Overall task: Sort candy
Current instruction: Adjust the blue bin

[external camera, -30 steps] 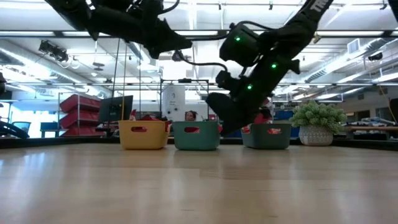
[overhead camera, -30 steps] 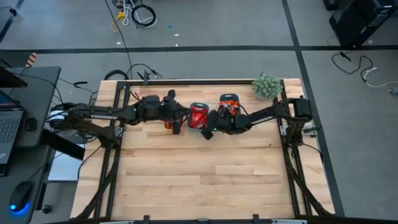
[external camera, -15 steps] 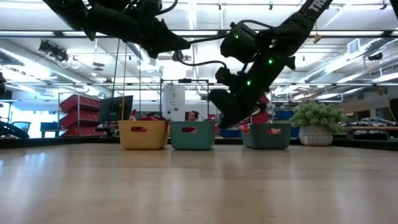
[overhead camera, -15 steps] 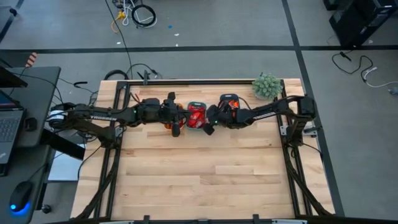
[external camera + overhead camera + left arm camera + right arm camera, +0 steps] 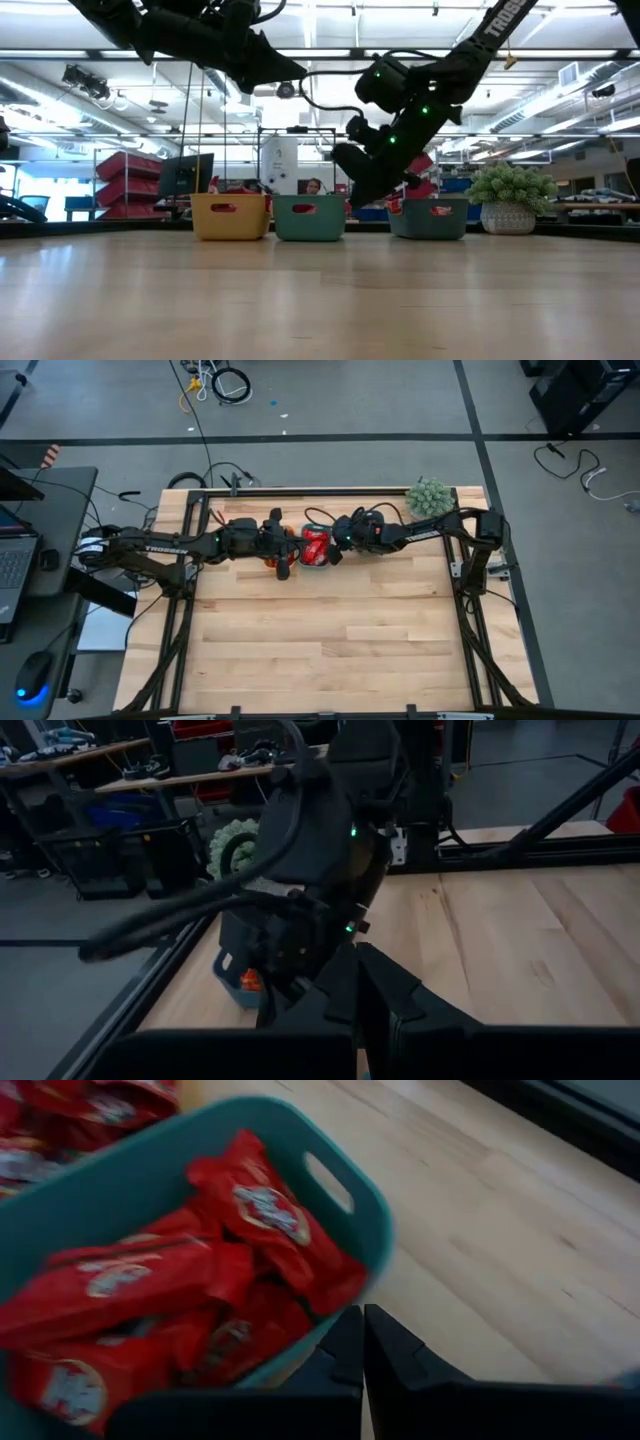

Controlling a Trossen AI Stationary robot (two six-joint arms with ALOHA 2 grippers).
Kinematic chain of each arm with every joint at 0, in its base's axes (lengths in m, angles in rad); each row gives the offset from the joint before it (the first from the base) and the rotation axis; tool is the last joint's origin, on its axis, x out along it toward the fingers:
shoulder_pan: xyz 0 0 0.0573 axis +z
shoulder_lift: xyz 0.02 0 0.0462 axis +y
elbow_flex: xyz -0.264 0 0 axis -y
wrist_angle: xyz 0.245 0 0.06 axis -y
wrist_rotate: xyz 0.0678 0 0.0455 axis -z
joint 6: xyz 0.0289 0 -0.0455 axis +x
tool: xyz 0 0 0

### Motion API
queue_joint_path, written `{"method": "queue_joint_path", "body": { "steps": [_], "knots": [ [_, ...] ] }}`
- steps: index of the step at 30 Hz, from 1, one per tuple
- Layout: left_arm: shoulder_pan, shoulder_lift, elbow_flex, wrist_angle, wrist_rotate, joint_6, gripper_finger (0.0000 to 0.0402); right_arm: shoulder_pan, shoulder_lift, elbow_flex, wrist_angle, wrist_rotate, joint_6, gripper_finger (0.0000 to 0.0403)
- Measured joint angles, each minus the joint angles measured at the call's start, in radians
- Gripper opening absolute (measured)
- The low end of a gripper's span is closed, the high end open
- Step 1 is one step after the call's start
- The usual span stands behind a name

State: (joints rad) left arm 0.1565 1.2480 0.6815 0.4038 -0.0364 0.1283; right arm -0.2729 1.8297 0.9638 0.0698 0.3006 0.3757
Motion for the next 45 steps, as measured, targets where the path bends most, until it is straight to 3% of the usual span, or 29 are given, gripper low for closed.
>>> {"method": "queue_joint_path", "body": {
  "steps": [8,11,13,16,19,27,30,36,45],
  "knots": [
    [0.0,0.0,0.0,-0.004,-0.008,0.002,0.0002,0.003,-0.062,0.0,0.004,-0.038,-0.092,0.0],
    [0.0,0.0,0.0,-0.004,-0.018,0.002,0.0002,0.003,-0.143,0.0,-0.118,-0.019,-0.12,0.0],
    [-0.001,0.0,0.0,-0.004,-0.018,0.002,0.0002,-0.006,-0.201,0.0,-0.237,0.047,-0.132,0.0],
    [-0.001,0.0,0.0,-0.004,-0.018,0.002,0.0002,-0.065,-0.264,0.0,-0.409,0.136,-0.132,0.0],
    [-0.001,0.0,0.0,-0.004,-0.018,0.002,0.0002,-0.15,-0.288,-0.002,-0.502,0.144,-0.117,0.0],
    [-0.001,0.0,0.0,0.005,-0.018,0.002,0.0002,-0.328,-0.289,-0.074,-0.485,0.141,-0.119,0.0],
    [-0.001,0.0,0.0,0.01,-0.018,0.002,0.0002,-0.357,-0.289,-0.103,-0.477,0.075,-0.109,0.0],
    [-0.001,0.0,0.0,0.011,-0.018,0.002,0.0002,-0.327,-0.289,-0.155,-0.404,-0.08,-0.08,0.0],
    [-0.003,0.0,0.0,0.011,-0.018,0.0,0.0003,-0.183,-0.289,-0.162,-0.422,-0.12,0.025,0.0]
  ]
}}
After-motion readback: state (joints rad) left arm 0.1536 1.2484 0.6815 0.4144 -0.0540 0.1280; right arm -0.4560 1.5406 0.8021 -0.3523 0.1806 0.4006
